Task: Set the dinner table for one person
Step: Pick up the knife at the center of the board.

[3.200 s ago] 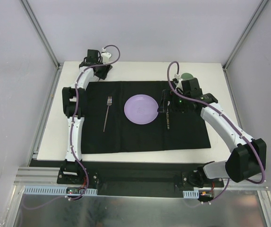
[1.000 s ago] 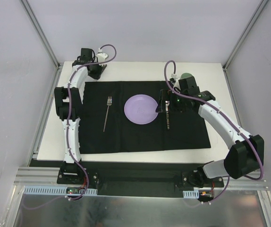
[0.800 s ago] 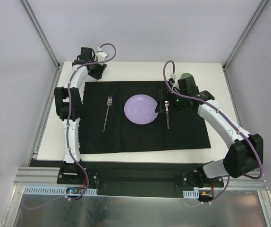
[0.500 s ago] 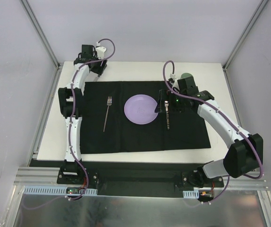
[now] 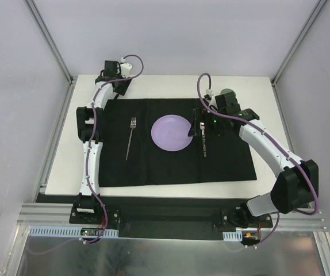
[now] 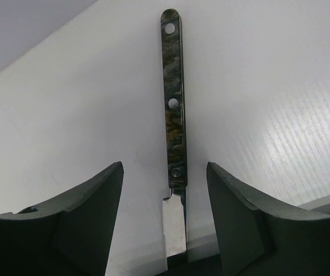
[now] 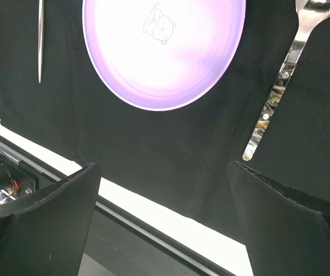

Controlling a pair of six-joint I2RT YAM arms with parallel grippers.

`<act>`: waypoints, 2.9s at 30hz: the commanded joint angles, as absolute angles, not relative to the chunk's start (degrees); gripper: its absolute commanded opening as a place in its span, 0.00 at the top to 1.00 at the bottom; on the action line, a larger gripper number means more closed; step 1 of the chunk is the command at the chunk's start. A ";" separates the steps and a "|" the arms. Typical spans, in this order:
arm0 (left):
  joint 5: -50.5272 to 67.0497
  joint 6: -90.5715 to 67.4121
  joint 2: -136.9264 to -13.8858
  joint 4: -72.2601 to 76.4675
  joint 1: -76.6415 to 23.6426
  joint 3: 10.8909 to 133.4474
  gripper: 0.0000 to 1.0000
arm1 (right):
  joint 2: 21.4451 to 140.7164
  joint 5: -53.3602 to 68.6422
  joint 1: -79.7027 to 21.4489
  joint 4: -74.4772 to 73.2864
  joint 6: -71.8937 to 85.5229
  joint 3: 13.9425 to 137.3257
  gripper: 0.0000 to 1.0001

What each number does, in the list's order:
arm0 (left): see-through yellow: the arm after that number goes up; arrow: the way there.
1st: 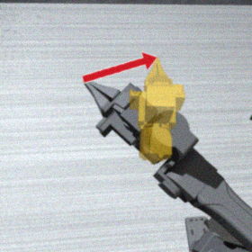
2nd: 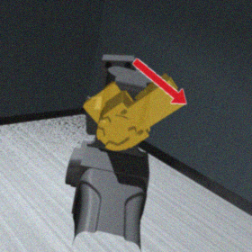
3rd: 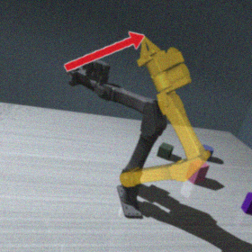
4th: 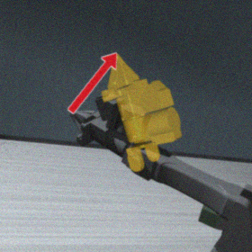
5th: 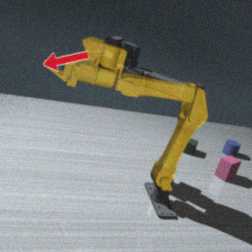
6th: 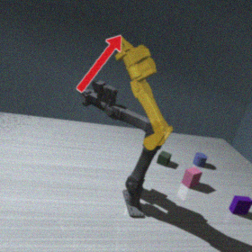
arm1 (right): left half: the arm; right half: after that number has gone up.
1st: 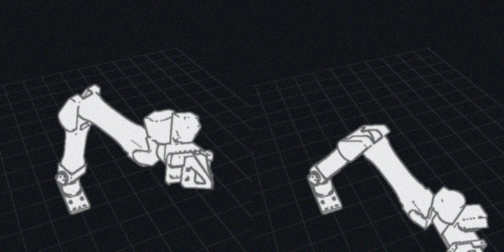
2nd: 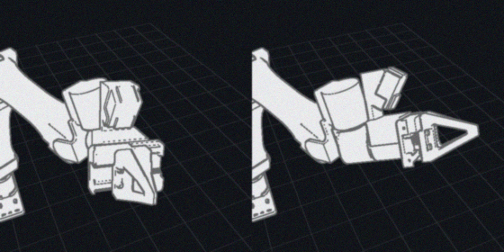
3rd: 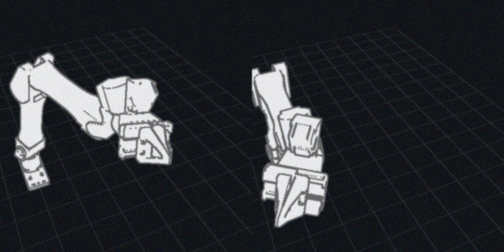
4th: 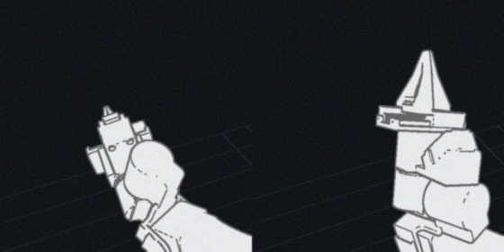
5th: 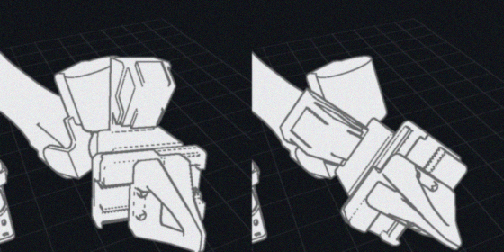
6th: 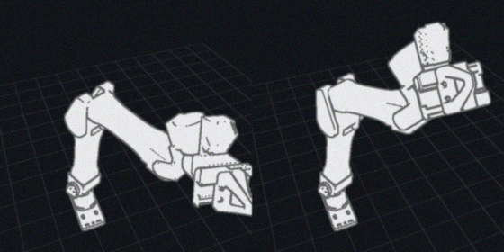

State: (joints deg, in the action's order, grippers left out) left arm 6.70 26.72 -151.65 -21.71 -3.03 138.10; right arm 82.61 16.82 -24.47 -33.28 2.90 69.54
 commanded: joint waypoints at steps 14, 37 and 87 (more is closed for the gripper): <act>8.35 34.01 -152.40 -20.57 -4.22 140.54 0.54 | 83.23 17.14 -24.70 -34.45 1.58 73.56 0.04; 17.93 27.07 -151.70 -25.05 1.23 143.44 0.57 | 84.46 17.58 -24.61 -35.42 1.76 75.59 0.04; 17.14 25.58 -149.77 -27.78 0.44 140.72 0.97 | 83.23 17.31 -24.61 -35.86 2.28 75.85 0.04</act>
State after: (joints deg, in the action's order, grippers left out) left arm 17.50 26.22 -152.59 -28.14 1.06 141.91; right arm 84.77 16.97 -24.47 -35.48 2.09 73.84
